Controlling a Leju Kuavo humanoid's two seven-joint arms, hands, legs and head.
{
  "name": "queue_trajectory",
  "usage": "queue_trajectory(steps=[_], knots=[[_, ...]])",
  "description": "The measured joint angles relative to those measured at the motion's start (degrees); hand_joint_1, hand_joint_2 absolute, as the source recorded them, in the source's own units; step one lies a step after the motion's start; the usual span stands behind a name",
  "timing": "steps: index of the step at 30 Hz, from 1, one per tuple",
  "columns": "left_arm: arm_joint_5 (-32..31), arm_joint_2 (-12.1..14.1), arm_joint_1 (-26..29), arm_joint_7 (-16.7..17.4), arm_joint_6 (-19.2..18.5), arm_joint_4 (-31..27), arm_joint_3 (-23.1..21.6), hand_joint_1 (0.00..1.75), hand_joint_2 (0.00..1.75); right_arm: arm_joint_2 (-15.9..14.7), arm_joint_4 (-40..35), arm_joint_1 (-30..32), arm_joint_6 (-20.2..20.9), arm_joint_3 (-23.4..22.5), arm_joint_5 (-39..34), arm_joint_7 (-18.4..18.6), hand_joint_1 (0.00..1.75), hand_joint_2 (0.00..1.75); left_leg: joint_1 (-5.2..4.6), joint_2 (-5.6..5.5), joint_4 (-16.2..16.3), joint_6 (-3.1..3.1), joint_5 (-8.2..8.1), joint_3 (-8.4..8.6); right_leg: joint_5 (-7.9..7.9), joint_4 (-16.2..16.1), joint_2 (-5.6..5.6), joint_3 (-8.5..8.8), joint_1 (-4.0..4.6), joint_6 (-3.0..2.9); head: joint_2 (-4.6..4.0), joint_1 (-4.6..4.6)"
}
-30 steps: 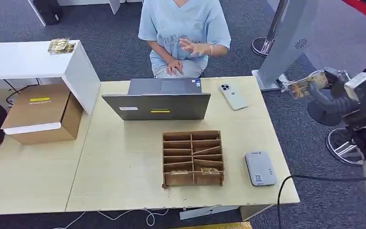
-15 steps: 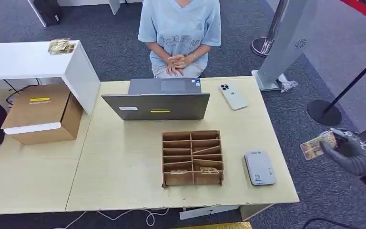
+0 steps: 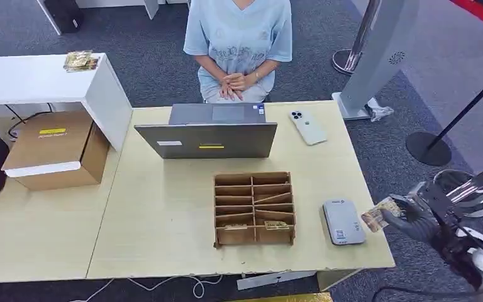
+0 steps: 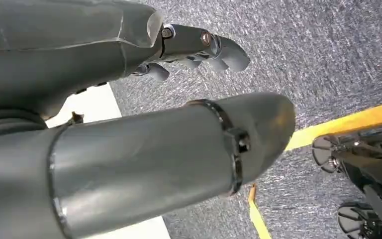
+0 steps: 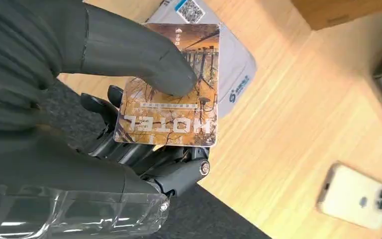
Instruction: Pass the card to the sensor for recognition and then transmit it.
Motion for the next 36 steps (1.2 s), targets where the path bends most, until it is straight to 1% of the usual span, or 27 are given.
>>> queue_trajectory(steps=[6, 11, 18, 36], knots=[[0.0, 0.3, -0.2, 0.0, -0.6, 0.0, -0.9, 0.00, 0.00, 1.1, 5.2, -3.0, -0.8, 2.0, 0.6, -0.8, 1.75, 1.75, 0.00, 0.00, 0.0, 0.00, 0.00, 0.00, 0.00, 0.0, -0.01, 0.00, 0.00, 0.00, 0.00, 0.00], [0.0, 0.4, -0.1, -0.1, -0.8, 0.0, -0.9, 0.00, 0.00, 1.5, 7.6, -3.8, -1.4, 2.7, 0.7, -1.0, 1.75, 1.75, 0.00, -0.01, 0.0, 0.00, 0.00, 0.00, 0.00, 0.0, -0.01, 0.00, 0.00, 0.00, 0.00, 0.00], [0.0, 0.5, -0.1, -0.1, -0.9, 0.0, -0.9, 0.00, 0.00, 1.7, 9.0, -4.0, -1.6, 3.0, 0.7, -1.3, 1.75, 1.75, 0.00, -0.01, 0.0, 0.00, 0.00, -0.01, 0.00, 0.0, -0.01, 0.00, 0.00, 0.00, 0.00, 0.00], [0.0, 0.5, -0.1, -0.2, -0.8, 0.0, -0.9, 0.00, 0.00, 2.0, 11.8, -7.4, -0.5, 3.7, 1.2, -1.9, 1.75, 1.75, 0.00, -0.01, 0.0, 0.00, 0.00, -0.01, 0.00, 0.0, -0.01, 0.00, 0.00, 0.00, 0.00, 0.00]])
